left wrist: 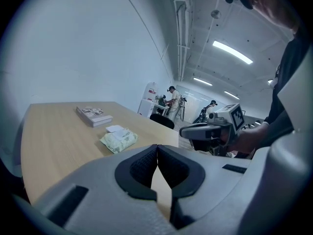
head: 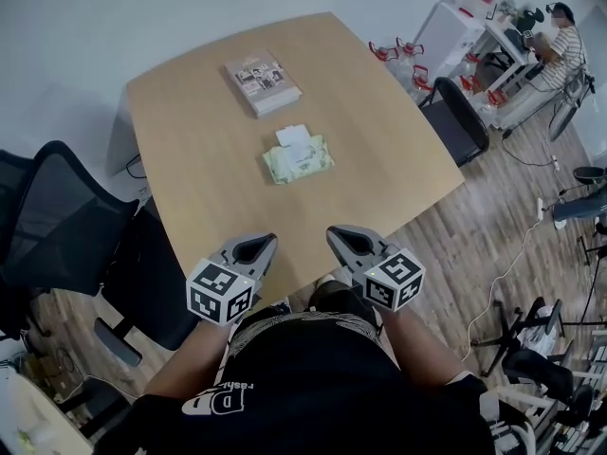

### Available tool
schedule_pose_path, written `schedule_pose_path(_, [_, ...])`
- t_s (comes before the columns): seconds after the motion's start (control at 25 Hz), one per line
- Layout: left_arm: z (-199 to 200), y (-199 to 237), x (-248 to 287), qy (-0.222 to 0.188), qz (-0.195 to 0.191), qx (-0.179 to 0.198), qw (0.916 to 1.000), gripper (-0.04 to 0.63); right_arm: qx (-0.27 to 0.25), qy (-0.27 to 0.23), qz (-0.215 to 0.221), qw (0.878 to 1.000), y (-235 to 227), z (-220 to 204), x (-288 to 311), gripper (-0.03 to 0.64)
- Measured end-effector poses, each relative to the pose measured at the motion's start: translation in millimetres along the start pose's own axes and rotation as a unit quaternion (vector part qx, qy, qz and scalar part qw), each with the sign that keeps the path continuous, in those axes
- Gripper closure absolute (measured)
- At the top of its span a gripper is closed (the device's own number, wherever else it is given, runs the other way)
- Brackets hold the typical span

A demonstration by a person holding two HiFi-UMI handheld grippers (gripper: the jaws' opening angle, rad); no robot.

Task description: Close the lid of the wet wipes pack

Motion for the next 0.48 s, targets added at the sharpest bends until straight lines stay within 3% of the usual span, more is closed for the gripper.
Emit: schedule_pose_path(0.48, [15,19,24,-0.019,0.065,-0.021,0.9975,0.577,-0.017,0.017,0.040,0.999,-67,31,47,0.612])
Point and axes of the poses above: the fingertips, and each gripper's own axes: x forward along the fingers, y to its left, z out of its top, the point moved 7 cm from there along -x, backward along the fingers, and after that the axes turned 8 degrees about -y, right-handed, at the moved point
